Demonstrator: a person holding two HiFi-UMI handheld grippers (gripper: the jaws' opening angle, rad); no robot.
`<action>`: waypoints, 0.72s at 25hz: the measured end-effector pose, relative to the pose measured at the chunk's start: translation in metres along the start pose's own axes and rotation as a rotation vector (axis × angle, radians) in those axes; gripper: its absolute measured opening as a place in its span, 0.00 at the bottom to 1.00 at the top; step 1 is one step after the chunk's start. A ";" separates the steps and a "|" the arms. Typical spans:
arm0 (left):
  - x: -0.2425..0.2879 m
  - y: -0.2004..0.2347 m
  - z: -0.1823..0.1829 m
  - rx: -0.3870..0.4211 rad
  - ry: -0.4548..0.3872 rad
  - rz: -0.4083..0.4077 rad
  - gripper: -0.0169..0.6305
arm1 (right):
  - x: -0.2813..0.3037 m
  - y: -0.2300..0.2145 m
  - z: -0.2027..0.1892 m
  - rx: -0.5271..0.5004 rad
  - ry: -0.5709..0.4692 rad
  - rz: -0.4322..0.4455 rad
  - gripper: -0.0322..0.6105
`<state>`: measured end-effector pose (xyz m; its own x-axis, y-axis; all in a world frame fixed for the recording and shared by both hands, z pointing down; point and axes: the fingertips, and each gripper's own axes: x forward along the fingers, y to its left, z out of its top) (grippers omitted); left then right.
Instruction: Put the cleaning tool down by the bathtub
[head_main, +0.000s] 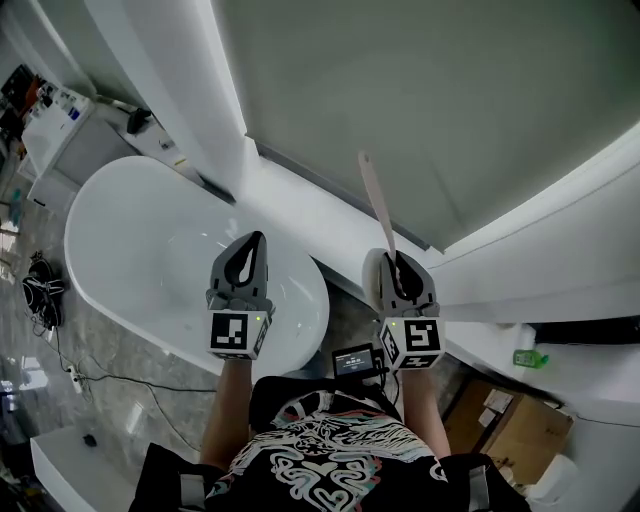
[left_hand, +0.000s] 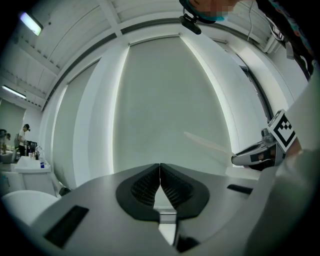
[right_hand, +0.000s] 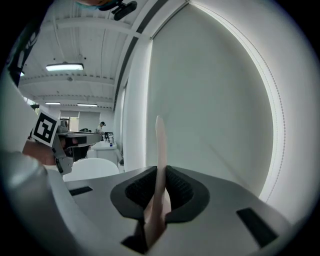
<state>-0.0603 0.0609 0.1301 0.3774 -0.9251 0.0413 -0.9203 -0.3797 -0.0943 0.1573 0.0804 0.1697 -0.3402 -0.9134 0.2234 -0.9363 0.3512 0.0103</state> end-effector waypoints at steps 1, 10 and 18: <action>0.004 0.004 -0.001 -0.005 0.002 -0.002 0.05 | 0.005 0.003 0.002 -0.002 0.000 0.002 0.16; 0.033 0.023 -0.001 -0.055 0.005 0.017 0.05 | 0.043 0.004 0.009 -0.019 -0.005 0.035 0.16; 0.064 0.048 -0.019 -0.032 0.058 0.102 0.05 | 0.099 -0.004 0.020 -0.068 0.004 0.120 0.16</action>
<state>-0.0824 -0.0170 0.1470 0.2759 -0.9569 0.0904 -0.9568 -0.2823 -0.0690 0.1256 -0.0155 0.1721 -0.4490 -0.8631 0.2312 -0.8806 0.4713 0.0490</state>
